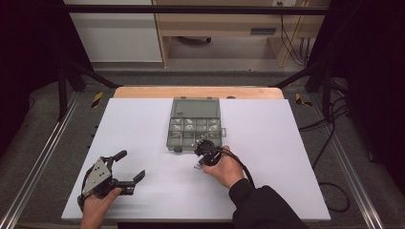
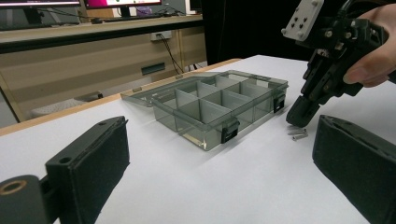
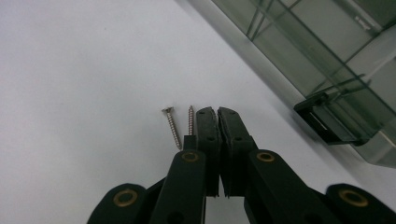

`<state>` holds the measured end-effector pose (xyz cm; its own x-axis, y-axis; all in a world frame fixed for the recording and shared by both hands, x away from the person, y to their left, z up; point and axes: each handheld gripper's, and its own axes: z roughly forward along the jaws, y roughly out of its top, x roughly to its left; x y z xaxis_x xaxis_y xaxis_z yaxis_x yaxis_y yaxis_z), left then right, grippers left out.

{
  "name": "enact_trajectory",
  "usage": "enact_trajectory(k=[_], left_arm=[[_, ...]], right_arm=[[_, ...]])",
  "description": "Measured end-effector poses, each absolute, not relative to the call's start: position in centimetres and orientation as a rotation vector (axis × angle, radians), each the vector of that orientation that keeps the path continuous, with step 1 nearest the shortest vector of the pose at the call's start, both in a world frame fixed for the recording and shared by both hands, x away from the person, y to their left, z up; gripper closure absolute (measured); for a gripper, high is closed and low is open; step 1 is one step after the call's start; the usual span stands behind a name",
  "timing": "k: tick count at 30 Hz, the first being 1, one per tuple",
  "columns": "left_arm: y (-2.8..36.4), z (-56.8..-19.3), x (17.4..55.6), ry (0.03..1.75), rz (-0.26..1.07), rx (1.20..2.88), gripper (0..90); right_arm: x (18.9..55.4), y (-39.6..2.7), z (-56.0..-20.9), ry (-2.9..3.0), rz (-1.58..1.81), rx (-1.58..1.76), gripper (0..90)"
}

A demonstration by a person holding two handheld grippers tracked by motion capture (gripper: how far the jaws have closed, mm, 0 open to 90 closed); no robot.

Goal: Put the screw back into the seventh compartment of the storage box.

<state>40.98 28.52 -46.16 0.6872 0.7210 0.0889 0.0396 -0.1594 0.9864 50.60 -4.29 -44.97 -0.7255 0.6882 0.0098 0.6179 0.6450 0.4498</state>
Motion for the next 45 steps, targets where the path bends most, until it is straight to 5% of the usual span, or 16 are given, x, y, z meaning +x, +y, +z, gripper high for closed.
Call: enact_trajectory(k=[26,28,36,40,45], left_arm=[[28.6,-46.1,41.0,0.626,0.659,1.625,3.6],[28.6,-46.1,41.0,0.627,0.661,1.626,3.7],[28.6,-46.1,41.0,0.626,0.662,1.629,3.7],[28.5,-46.2,41.1,0.628,0.662,1.626,3.7],[28.5,-46.2,41.1,0.627,0.66,1.626,3.7]], right_arm=[[53.7,-5.2,-40.9,2.41,0.952,1.152,87.5],[54.1,-5.2,-41.2,2.395,0.962,1.159,76.5],[53.5,-5.2,-40.8,2.364,0.954,1.116,60.1],[52.8,-5.0,-40.4,2.389,0.917,1.113,37.2],[52.2,-4.9,-40.3,2.394,0.873,1.086,21.7]])
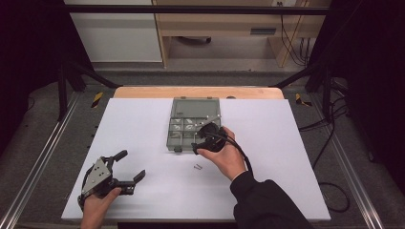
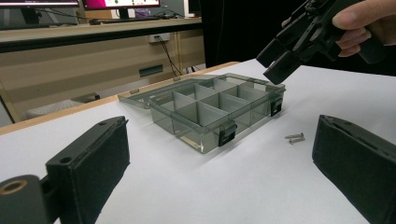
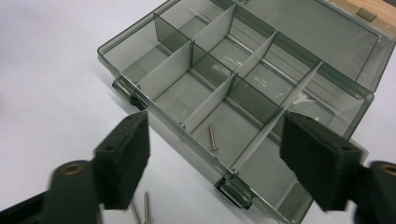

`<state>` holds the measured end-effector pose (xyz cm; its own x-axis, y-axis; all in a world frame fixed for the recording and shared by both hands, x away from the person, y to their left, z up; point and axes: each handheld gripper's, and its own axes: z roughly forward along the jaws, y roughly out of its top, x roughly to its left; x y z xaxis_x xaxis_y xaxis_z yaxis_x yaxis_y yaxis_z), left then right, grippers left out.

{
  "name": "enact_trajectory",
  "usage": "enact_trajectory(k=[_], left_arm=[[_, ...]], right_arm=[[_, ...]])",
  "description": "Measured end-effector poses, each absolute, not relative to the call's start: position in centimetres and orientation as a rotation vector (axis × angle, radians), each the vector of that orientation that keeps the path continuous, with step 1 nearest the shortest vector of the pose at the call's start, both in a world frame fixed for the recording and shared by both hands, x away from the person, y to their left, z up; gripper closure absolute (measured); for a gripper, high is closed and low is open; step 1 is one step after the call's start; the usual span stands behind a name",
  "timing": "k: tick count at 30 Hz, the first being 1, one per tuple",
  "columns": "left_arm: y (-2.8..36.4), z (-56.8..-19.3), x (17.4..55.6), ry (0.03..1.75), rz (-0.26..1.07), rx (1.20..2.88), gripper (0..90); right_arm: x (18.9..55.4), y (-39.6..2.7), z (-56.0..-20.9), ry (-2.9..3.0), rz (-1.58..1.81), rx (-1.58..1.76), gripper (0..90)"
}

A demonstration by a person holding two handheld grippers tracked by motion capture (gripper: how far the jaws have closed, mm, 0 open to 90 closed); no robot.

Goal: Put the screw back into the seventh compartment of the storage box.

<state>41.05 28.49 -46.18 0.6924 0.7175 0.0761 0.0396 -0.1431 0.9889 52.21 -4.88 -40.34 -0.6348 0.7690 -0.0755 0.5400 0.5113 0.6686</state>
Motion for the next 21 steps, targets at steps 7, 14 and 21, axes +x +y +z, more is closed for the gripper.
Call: enact_trajectory(k=[7,14,21], left_arm=[[28.5,-46.2,41.1,0.624,0.663,1.633,3.7],[28.4,-46.2,41.0,0.62,0.664,1.634,3.7],[28.4,-46.2,41.0,0.619,0.663,1.63,3.6]], right_arm=[[51.2,-4.8,-40.4,2.412,0.871,1.083,12.1],[49.8,-5.1,-40.7,2.466,0.867,1.055,10.7],[48.2,-5.2,-41.0,2.529,0.843,1.018,9.8]])
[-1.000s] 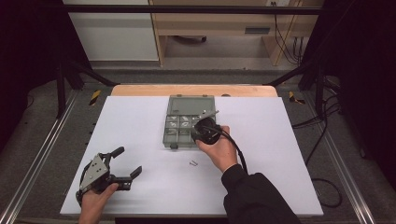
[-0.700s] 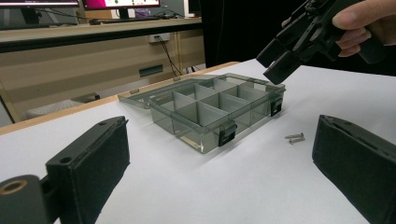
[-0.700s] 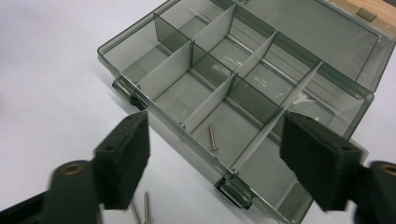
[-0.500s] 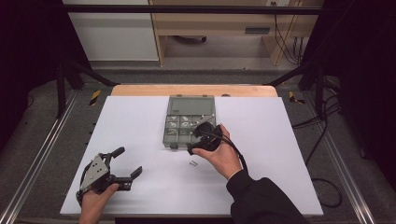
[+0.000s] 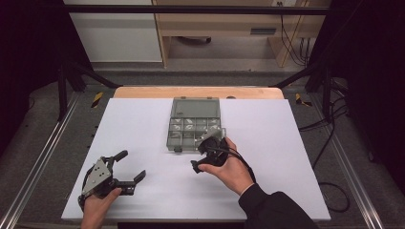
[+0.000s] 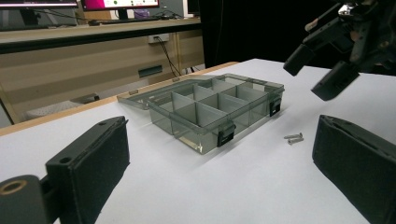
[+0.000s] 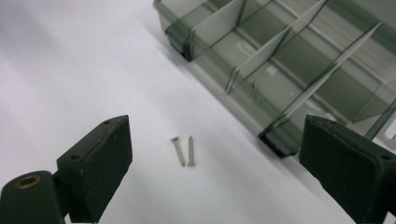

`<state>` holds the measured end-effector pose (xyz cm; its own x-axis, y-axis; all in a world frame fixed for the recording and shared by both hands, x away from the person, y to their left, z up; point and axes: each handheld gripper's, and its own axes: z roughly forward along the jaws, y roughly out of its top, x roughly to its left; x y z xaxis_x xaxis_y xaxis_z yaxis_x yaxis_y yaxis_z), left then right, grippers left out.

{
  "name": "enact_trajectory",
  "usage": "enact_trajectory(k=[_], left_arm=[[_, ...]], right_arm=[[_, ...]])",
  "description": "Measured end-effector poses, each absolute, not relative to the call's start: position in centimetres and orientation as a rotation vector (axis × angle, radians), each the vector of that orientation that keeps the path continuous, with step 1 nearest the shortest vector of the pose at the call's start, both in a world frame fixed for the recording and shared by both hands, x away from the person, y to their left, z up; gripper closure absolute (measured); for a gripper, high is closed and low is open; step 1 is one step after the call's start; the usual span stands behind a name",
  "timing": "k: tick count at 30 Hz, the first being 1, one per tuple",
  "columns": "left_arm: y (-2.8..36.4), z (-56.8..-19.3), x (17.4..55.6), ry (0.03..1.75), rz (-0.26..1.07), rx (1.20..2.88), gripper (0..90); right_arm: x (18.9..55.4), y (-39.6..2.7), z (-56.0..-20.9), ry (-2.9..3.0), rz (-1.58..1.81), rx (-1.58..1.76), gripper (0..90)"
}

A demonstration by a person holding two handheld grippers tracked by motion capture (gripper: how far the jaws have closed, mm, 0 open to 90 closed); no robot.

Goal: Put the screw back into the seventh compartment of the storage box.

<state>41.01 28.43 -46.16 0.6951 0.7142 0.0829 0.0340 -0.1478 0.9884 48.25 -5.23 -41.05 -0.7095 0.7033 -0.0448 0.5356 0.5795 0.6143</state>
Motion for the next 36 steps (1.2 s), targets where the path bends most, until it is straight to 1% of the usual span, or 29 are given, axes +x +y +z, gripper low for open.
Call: enact_trajectory(k=[4,13,19,21,23,28,31,36], left_arm=[[28.4,-46.2,41.0,0.62,0.662,1.63,3.6],[28.4,-46.1,41.0,0.619,0.663,1.629,3.6],[28.4,-46.1,41.0,0.617,0.662,1.629,3.6],[28.4,-46.1,41.0,0.617,0.663,1.628,3.6],[28.4,-46.1,41.0,0.617,0.663,1.629,3.6],[28.5,-46.1,41.0,0.614,0.665,1.634,3.6],[28.4,-46.1,41.0,0.617,0.664,1.629,3.6],[28.4,-46.1,41.0,0.613,0.665,1.632,3.6]], right_arm=[[47.6,-5.1,-41.4,2.553,0.829,1.028,10.5],[47.5,-4.9,-42.2,2.625,0.788,1.025,5.8],[47.4,-4.7,-42.9,2.673,0.747,1.002,8.5],[47.6,-4.6,-43.2,2.669,0.741,1.011,11.2],[47.8,-4.6,-43.3,2.677,0.725,1.013,12.0],[48.2,-4.5,-43.6,2.68,0.703,1.025,19.0],[48.3,-4.5,-43.7,2.69,0.698,1.016,27.6],[48.4,-4.6,-43.7,2.695,0.692,1.029,38.6]])
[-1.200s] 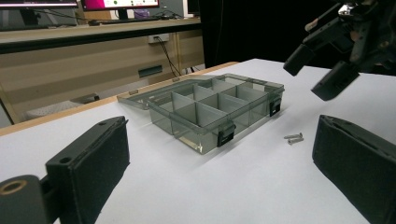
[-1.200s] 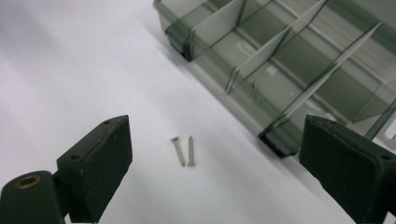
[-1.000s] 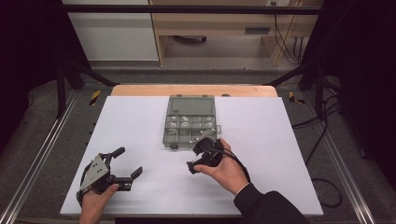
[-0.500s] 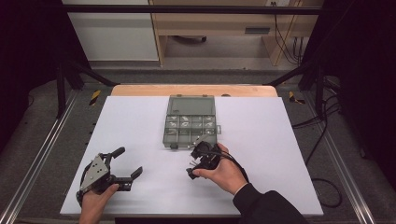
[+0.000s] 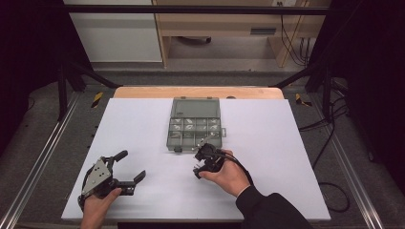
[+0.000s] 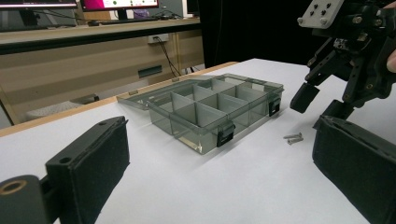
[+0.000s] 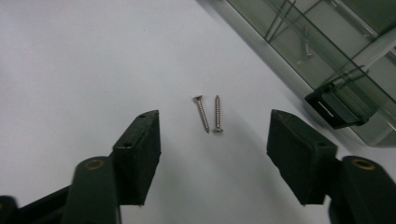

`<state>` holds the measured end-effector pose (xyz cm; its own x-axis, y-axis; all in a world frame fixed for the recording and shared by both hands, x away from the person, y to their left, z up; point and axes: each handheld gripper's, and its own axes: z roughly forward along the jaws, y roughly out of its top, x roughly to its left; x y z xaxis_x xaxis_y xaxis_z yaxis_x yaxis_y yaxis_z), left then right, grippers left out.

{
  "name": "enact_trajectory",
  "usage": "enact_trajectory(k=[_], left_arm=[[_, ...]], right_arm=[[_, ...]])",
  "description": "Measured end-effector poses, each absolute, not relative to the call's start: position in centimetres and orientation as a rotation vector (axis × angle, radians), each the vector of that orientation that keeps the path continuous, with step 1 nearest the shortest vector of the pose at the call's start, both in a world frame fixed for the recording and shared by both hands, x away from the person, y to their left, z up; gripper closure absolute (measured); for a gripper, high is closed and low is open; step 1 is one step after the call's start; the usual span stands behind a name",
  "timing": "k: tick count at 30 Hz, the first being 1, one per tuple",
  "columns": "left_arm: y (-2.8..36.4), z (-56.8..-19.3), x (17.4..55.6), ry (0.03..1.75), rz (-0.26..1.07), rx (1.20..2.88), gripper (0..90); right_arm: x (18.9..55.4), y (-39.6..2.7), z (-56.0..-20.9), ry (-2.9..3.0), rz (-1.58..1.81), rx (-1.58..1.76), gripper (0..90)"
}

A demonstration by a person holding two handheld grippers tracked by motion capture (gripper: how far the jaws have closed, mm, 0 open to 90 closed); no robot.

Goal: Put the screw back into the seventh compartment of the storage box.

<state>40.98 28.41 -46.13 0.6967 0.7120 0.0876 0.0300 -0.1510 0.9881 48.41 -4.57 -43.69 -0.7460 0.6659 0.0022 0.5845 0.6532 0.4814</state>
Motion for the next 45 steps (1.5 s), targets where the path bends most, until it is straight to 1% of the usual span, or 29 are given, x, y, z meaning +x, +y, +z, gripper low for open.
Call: enact_trajectory(k=[5,11,15,28,45], left_arm=[[28.4,-46.1,41.0,0.616,0.666,1.636,3.6],[28.4,-46.1,41.0,0.613,0.665,1.634,3.6],[28.4,-46.1,41.0,0.615,0.665,1.638,3.6],[28.4,-46.2,41.0,0.613,0.666,1.636,3.6],[28.4,-46.1,41.0,0.612,0.666,1.643,3.7]], right_arm=[[48.7,-4.8,-43.7,2.684,0.736,1.021,51.2],[49.1,-5.0,-43.6,2.663,0.754,1.06,62.8],[49.4,-4.9,-43.8,2.663,0.755,1.071,67.4],[50.0,-4.3,-44.6,2.685,0.713,1.106,73.3],[50.3,-3.8,-45.4,2.702,0.685,1.067,79.0]])
